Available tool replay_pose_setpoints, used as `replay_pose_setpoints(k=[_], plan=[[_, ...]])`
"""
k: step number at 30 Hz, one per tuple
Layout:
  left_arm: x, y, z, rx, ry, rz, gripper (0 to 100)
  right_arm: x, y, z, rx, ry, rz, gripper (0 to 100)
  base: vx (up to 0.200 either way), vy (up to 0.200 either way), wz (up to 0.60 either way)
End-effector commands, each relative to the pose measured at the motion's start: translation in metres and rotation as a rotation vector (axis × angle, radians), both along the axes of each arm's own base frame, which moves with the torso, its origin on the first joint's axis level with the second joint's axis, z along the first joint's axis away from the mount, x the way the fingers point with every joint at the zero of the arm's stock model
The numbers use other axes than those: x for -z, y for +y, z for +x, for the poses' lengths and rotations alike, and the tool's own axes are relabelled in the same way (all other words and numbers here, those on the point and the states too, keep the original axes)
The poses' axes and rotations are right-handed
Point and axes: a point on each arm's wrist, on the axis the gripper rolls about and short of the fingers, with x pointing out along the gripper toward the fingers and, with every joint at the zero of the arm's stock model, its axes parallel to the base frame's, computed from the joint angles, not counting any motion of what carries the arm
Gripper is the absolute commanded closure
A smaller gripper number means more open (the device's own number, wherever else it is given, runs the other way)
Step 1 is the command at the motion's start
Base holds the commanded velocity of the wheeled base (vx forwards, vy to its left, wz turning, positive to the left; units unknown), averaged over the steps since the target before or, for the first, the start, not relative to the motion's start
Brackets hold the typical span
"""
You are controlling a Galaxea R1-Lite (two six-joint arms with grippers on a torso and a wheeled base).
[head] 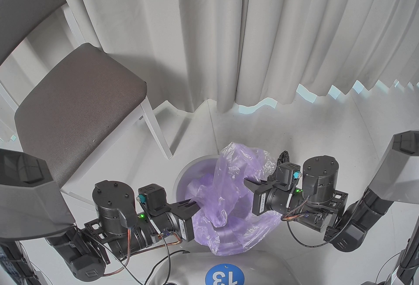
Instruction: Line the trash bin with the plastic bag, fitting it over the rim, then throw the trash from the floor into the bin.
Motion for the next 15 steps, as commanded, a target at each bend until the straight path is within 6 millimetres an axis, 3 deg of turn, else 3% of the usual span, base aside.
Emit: replay_pose_setpoints(k=[1, 15], plan=[[0.027, -0.003, 0.011, -0.019, 0.033, 0.025, 100, 0.012, -0.002, 0.013, 0.03, 0.016, -0.012, 100, 0.0, 0.0, 0.0], [0.027, 0.027, 0.041, -0.105, 0.018, 0.001, 100, 0.022, -0.004, 0.036, 0.087, 0.013, 0.024, 100, 0.0, 0.0, 0.0]])
